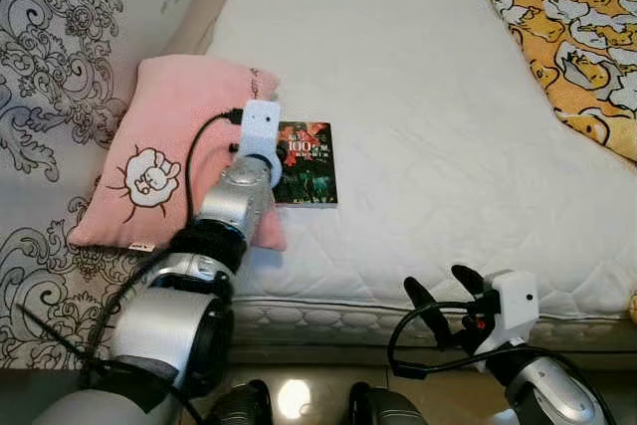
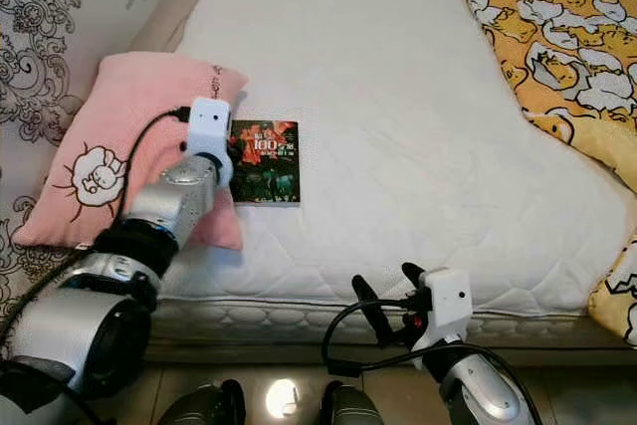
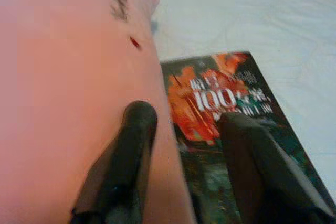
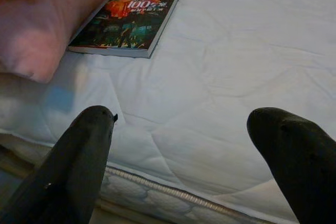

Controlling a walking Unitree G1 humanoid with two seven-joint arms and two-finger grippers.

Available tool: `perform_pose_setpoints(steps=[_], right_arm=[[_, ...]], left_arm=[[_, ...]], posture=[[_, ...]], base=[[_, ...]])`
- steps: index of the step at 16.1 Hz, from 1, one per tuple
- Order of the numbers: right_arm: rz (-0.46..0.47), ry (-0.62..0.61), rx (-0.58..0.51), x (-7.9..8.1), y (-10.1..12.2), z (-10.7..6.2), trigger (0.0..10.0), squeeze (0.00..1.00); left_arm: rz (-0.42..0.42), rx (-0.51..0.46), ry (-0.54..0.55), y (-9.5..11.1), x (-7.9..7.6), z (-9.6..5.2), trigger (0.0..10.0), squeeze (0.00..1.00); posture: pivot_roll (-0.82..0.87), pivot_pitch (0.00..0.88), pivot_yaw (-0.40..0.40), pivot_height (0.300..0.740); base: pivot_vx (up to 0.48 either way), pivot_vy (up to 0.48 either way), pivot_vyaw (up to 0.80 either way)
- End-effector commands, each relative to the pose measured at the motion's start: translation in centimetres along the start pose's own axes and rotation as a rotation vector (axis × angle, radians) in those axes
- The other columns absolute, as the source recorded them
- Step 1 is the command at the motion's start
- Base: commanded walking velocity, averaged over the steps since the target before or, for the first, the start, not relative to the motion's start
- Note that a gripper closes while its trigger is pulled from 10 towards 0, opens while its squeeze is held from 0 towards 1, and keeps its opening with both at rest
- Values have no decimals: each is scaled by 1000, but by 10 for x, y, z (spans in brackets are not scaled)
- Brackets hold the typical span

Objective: Clean up the room

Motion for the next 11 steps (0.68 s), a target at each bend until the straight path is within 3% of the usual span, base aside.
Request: perform_pose_setpoints(steps=[1,2,3,4,5,6,9,10,11], right_arm=[[6,-26,6,-5,-3,-3,10000,0],[5,-35,0,-6,-3,-2,10000,0],[-15,-110,-65,-14,8,3,10000,0],[-13,-140,-93,-18,14,5,10000,0],[-15,-165,-116,-20,18,6,10000,0],[-47,-236,-193,-28,33,9,10000,0],[-96,-323,-294,-39,48,17,10000,0],[-74,-370,-330,-46,51,23,10000,0],[-71,-372,-338,-47,53,27,10000,0]], left_arm=[[41,-5,-12,0,1,-1,10000,1000],[47,-29,-35,2,0,-2,10000,1000],[118,-184,-106,16,-2,-10,10000,212],[113,-213,-139,17,-5,-14,10000,0],[109,-226,-160,15,-6,-16,10000,0],[78,-298,-172,10,-9,-29,10000,0],[26,-394,-139,1,-19,-50,10000,0],[-40,-480,-214,1,-28,-66,10000,1000],[-32,-446,-230,-8,-30,-68,10000,1000]], posture=[[-246,83,-23,740],[-241,76,-20,740],[-225,45,-8,740],[-223,37,-7,740],[-220,29,-4,740],[-193,0,14,740],[-161,0,33,740],[-148,0,41,740],[-144,0,44,740]], base=[[0,0,0],[0,0,0],[0,0,0],[0,0,0],[0,0,0],[0,0,0],[0,0,0],[0,0,0],[0,0,0]])
Point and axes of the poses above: a point about 5 cm out from each wrist's last joint towards the gripper, its own z axis pointing out of the wrist towards the gripper, its own y axis along the axis of the wrist's last joint, x = y × z, the point moved 2 cm from there along z, pointing out of the wrist towards the gripper, and after that the axes turned 3 degrees about -z, right-handed, at the moved point
